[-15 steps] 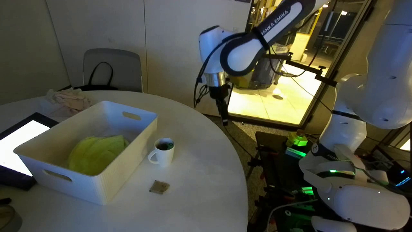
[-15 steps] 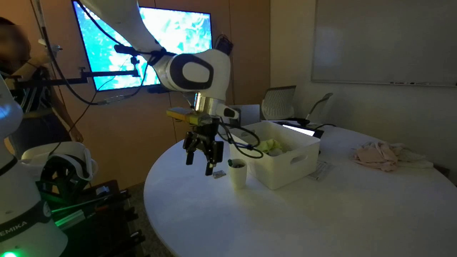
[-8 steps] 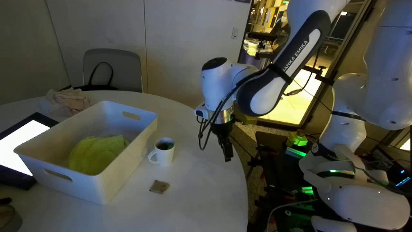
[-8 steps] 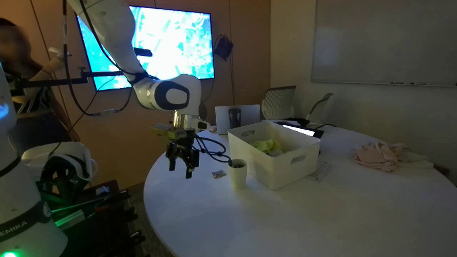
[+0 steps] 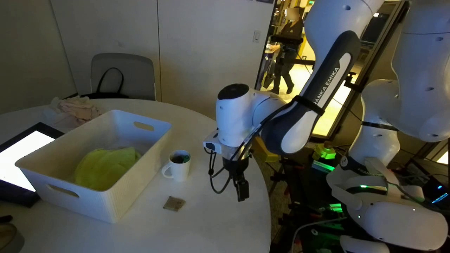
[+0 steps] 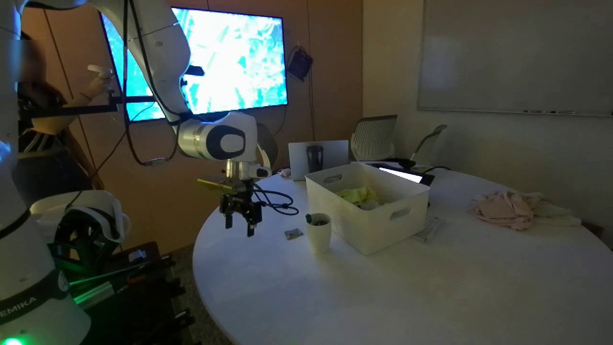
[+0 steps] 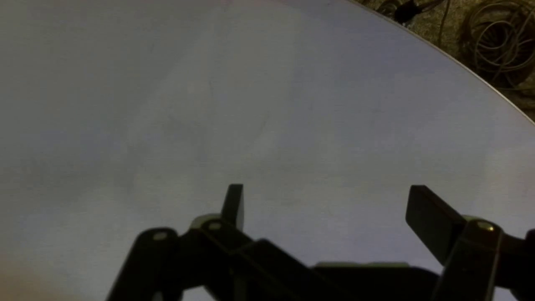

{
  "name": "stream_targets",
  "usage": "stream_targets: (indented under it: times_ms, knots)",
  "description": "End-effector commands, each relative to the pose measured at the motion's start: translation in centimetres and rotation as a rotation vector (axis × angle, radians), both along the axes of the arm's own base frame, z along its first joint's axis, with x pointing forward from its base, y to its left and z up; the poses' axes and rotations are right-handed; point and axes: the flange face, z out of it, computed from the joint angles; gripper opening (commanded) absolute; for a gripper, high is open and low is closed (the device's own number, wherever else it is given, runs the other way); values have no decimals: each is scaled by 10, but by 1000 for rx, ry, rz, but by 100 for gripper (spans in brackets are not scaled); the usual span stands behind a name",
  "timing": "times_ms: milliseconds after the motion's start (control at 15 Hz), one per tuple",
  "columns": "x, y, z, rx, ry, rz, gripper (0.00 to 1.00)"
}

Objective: Put each towel in the white box, and each item from the towel in the white mug

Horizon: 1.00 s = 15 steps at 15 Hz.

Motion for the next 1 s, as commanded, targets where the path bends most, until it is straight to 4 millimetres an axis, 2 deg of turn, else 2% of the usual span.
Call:
stream_targets:
  times_ms: [0,267,533,933]
  knots:
    - [27,25,3,14,-48,-1,100]
    - [55,48,9,38,-87,3,100]
    - [80,65,4,64,-127,4,100]
    - [114,75,-9,106,-192,-34,100]
